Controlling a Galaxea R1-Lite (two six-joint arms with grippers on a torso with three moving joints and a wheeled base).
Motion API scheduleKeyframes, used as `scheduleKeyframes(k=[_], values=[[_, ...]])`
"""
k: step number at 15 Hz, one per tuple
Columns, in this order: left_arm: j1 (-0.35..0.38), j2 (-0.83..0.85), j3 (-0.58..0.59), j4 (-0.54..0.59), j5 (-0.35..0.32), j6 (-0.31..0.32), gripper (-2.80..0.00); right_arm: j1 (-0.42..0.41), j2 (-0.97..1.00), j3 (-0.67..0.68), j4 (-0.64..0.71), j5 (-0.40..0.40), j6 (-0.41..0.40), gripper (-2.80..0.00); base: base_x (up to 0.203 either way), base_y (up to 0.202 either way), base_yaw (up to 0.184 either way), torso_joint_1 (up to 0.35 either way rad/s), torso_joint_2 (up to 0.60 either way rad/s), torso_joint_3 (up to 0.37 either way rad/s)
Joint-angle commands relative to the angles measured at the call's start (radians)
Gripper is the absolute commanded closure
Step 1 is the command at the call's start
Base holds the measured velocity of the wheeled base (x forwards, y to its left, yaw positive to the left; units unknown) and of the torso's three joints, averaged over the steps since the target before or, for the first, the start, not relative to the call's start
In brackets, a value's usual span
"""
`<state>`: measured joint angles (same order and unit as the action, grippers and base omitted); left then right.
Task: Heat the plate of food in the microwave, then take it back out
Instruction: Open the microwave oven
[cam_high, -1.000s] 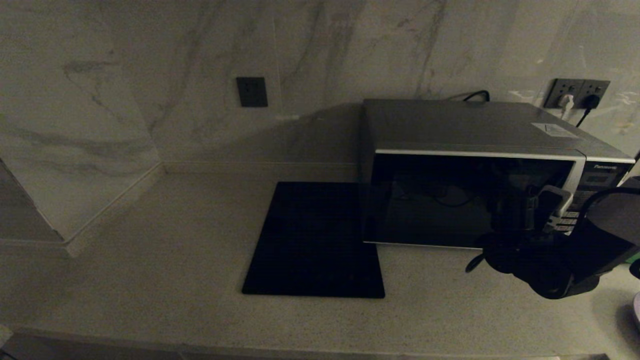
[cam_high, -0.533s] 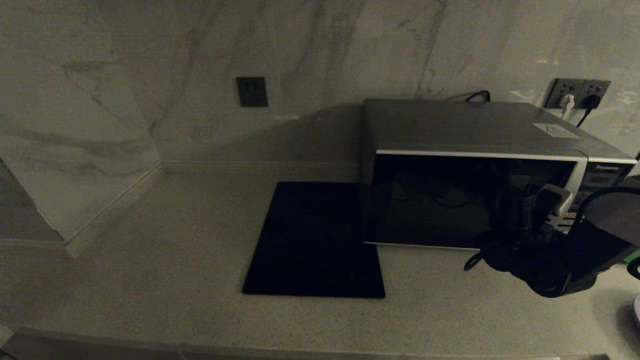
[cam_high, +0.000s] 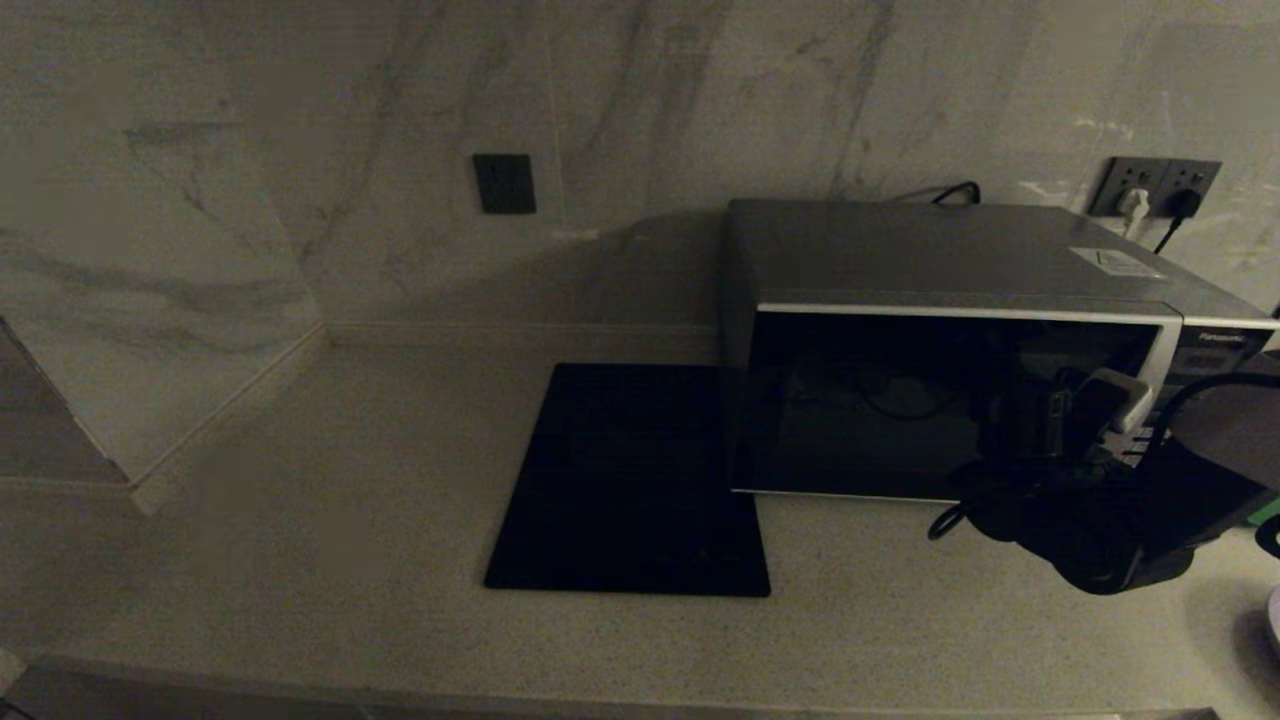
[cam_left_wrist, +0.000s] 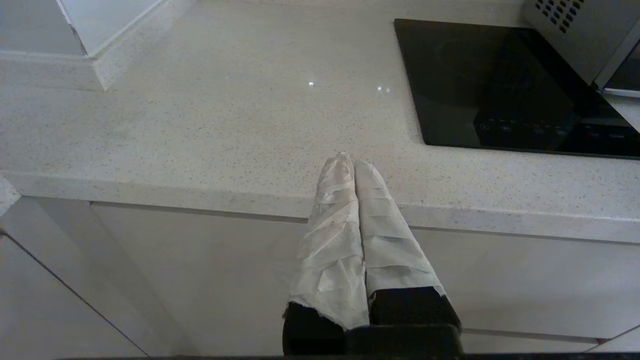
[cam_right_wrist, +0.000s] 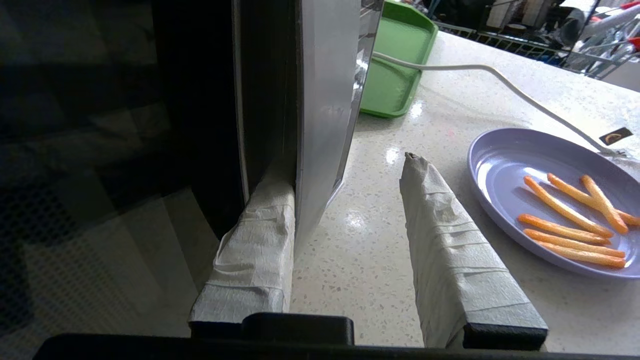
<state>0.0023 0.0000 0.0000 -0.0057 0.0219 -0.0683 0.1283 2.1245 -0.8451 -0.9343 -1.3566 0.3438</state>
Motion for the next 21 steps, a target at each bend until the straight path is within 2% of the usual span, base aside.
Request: scheduleKeyframes(k=[1,7,15,21], values=[[-0.001,0.0,0.0,0.0,0.0,-0.001,0.0,0.001,-0.005,0.004,-0.006,-0.012,0.006,0.0,0.0,0.0,0.0,0.0,0.0,0.0],[0.0,0.0,0.0,0.0,0.0,-0.001,0.0,0.001,-0.015,0.021,-0.006,-0.024,0.015,0.0,0.0,0.0,0.0,0.0,0.0,0.0],[-0.001,0.001,0.0,0.0,0.0,-0.001,0.0,-0.002,-0.132,0.134,-0.03,-0.023,0.02,0.0,0.0,0.0,0.0,0.0,0.0,0.0],[0.0,0.0,0.0,0.0,0.0,-0.001,0.0,0.064,-0.218,0.178,-0.03,-0.009,0.017,0.0,0.0,0.0,0.0,0.0,0.0,0.0]])
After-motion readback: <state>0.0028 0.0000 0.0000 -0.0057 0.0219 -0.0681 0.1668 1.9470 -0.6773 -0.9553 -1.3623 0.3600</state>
